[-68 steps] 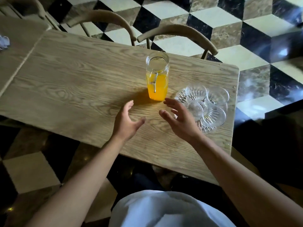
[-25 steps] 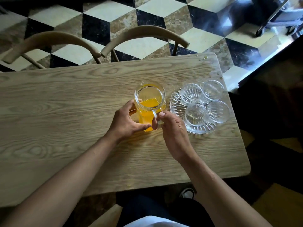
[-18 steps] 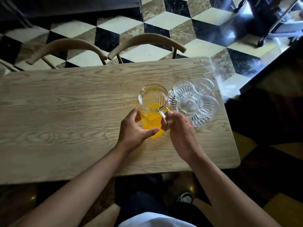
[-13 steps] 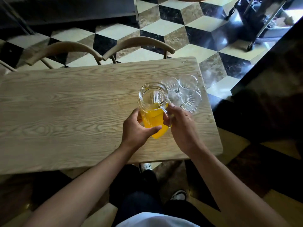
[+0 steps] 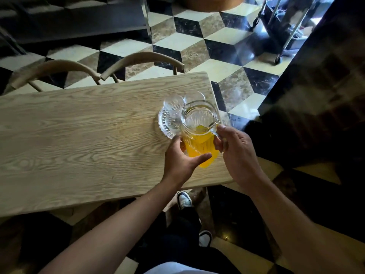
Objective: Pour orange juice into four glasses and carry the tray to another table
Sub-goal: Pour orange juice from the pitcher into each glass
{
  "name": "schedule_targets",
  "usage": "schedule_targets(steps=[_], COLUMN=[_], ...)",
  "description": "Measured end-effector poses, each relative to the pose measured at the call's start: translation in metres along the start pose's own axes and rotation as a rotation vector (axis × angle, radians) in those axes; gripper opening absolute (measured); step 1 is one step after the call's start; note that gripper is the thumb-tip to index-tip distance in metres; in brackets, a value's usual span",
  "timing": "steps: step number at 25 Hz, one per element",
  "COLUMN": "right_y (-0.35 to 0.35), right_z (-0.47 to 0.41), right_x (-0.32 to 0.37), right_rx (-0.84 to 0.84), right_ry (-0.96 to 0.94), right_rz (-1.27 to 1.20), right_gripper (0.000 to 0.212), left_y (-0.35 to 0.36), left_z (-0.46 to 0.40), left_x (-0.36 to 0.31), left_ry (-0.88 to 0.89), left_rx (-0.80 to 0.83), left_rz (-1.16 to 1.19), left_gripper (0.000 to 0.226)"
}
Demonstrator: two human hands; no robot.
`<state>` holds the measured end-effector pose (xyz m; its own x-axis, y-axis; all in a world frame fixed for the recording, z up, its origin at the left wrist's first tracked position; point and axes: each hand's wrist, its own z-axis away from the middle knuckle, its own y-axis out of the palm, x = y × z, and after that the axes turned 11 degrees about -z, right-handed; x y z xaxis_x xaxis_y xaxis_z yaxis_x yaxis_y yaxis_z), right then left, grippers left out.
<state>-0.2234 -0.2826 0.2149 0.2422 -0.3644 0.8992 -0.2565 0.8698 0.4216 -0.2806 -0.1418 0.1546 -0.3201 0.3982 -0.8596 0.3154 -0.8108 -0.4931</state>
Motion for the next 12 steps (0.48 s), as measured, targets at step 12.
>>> schedule_targets(steps=[12], right_y=[-0.075], right_z=[-0.076], right_x=[0.038], right_rx=[-0.076], right_ry=[-0.006], right_rz=[0.170], right_gripper=[0.044], left_y=[0.073], left_z=[-0.083], left_x=[-0.012], left_ry=[0.000], left_rx=[0.253], left_rz=[0.131], left_gripper=[0.080])
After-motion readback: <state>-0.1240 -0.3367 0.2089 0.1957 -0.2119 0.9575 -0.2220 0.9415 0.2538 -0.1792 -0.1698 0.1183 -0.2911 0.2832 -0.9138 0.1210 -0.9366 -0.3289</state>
